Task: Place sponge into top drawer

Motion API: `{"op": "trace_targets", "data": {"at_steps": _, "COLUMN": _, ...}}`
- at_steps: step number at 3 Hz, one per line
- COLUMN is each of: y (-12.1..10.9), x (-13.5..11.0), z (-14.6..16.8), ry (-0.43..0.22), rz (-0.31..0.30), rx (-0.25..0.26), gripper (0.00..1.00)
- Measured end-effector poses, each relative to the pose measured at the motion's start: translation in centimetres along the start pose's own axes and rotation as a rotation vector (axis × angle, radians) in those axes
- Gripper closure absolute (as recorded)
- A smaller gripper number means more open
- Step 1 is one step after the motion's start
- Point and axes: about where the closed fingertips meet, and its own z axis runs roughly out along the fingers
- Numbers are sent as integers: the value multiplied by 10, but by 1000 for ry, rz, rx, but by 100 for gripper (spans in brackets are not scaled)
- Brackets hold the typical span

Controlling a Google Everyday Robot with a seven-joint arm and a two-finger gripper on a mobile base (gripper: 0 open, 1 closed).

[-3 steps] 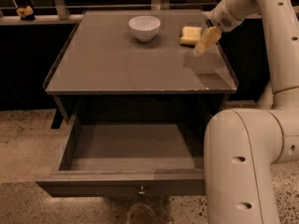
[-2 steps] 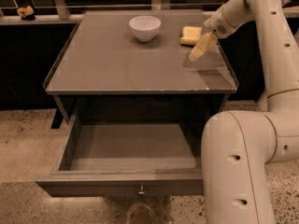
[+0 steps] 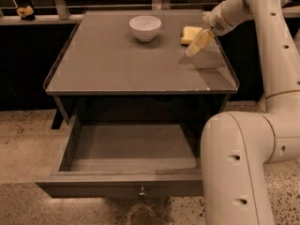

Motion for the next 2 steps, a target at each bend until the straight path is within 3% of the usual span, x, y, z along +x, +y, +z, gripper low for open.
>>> {"op": "trace_targets", "data": {"at_steps": 1, "y": -14, "x": -25, "z": 8, "ry": -96, "rz": 25, "rx": 51, "gripper": 0}}
{"op": "trace_targets", "data": {"at_steps": 2, "y": -16, "x": -32, "z": 23, "ry": -127, "rz": 106, "rx": 50, "gripper": 0}}
